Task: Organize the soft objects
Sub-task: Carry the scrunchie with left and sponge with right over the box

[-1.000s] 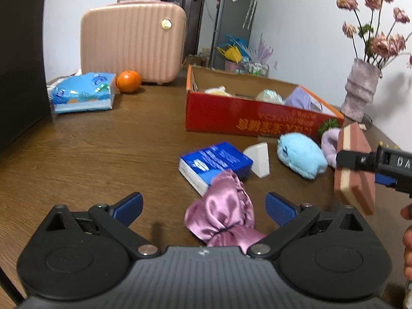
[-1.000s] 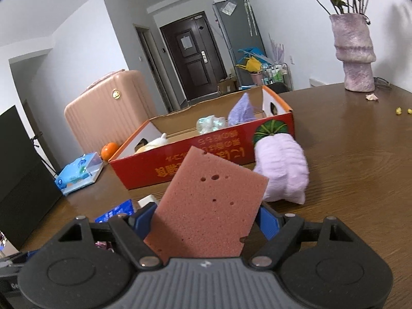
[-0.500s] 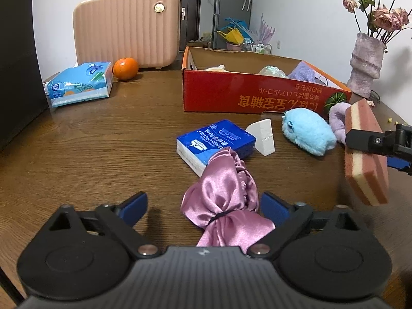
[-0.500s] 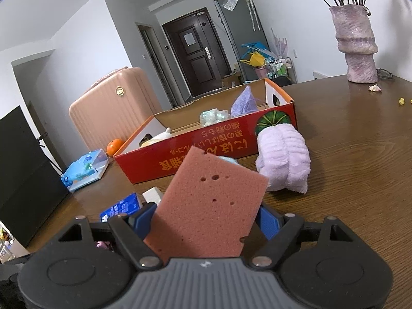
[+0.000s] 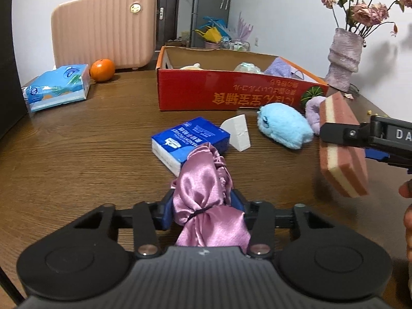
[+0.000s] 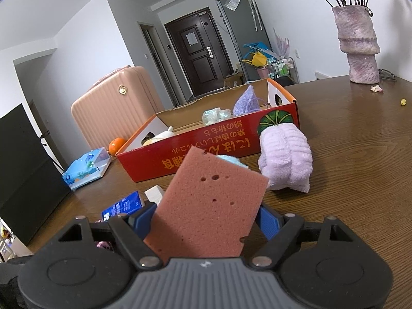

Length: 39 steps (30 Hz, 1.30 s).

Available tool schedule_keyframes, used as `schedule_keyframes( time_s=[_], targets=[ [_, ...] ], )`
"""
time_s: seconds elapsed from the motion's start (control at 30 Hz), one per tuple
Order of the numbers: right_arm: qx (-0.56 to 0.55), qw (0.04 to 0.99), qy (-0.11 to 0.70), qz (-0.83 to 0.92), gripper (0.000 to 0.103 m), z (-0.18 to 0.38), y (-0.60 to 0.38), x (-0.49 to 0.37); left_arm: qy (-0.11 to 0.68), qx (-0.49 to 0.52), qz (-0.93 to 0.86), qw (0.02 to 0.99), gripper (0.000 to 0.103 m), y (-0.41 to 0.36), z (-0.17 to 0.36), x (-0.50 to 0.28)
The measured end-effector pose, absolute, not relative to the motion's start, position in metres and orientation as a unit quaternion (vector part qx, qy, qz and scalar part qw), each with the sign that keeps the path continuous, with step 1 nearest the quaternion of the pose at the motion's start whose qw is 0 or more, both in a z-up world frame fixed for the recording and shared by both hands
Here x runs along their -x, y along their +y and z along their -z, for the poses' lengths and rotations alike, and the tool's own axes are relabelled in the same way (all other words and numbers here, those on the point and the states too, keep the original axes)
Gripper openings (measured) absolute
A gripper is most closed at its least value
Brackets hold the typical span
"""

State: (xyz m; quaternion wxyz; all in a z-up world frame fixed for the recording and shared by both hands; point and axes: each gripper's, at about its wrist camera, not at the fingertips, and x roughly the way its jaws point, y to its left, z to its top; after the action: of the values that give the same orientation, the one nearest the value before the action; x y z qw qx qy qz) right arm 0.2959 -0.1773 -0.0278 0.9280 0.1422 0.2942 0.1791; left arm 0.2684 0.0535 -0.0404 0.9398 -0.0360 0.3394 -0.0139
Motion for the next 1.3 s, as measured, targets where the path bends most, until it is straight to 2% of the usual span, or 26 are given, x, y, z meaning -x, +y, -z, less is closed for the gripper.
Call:
schedule_keyframes(
  time_s=[0.23,1.3],
  targets=[
    [-0.138,0.928,0.295,-0.180,0.082,0.029,-0.176,-0.296,0.324,0.036,0.026,0.945,0.039,0.048,0.036,-0.262],
    [-0.063,0.957,0.223,-0.175,0.082,-0.016,-0.162,-0.302,0.225,0.046,0.028,0.973,0.039,0.037,-0.028,-0.282]
  ],
)
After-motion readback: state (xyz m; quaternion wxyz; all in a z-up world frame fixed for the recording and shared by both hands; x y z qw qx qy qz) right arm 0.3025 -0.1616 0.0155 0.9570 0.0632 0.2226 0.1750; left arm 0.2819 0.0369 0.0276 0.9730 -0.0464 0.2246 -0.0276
